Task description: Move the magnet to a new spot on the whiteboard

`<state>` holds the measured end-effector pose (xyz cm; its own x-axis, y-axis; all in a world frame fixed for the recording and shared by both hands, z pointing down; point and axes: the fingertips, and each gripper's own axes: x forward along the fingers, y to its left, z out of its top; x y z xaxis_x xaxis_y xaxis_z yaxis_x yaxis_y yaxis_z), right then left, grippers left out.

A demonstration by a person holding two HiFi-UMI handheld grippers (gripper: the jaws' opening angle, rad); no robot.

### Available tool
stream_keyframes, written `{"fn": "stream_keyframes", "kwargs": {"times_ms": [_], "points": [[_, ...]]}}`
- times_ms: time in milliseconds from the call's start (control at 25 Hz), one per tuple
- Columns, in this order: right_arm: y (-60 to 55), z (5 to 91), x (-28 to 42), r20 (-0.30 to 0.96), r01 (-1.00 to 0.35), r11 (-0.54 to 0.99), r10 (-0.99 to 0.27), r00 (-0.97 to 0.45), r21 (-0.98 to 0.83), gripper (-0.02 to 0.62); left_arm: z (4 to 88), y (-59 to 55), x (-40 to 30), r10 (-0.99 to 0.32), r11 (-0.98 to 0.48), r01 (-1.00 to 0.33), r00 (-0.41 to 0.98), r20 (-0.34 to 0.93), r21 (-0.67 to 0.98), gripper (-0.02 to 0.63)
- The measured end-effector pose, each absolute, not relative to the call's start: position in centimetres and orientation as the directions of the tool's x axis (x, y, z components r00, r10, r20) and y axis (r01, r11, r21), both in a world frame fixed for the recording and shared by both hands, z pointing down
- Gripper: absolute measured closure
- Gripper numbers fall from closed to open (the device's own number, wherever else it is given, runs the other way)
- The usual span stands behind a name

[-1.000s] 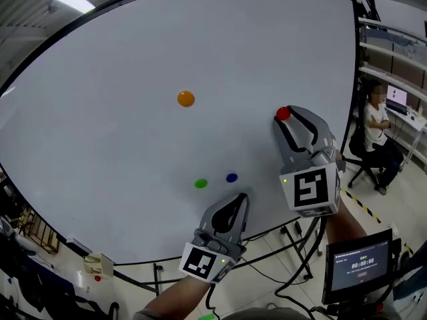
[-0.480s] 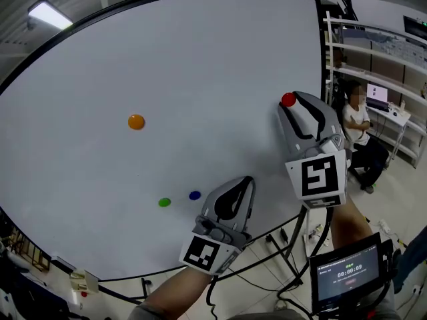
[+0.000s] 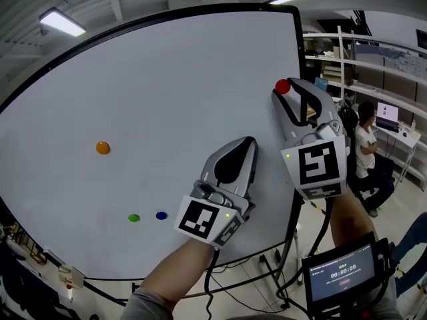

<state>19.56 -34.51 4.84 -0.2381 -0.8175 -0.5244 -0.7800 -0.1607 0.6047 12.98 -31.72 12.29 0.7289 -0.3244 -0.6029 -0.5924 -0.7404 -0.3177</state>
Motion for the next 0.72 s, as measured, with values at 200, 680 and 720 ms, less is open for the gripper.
{"fn": "stream_keyframes", "kwargs": {"times_ms": [200,680,720], "points": [[-35.1,2.5,21.0,-0.556,-0.790,-0.147,-0.786,-0.272,0.596,0.466,7.8,-32.3,15.4,-0.315,-0.693,-0.621,0.718,-0.621,-0.365,0.604],[-38.7,-2.8,25.2,-0.554,-0.835,-0.068,-0.777,-0.298,0.545,0.466,3.4,-33.9,20.1,-0.305,-0.657,-0.640,0.709,-0.636,-0.398,0.604],[-39.1,-2.8,25.3,-0.548,-0.837,-0.061,-0.781,-0.299,0.544,0.466,3.4,-34.0,20.1,-0.304,-0.656,-0.640,0.708,-0.637,-0.400,0.604]]}}
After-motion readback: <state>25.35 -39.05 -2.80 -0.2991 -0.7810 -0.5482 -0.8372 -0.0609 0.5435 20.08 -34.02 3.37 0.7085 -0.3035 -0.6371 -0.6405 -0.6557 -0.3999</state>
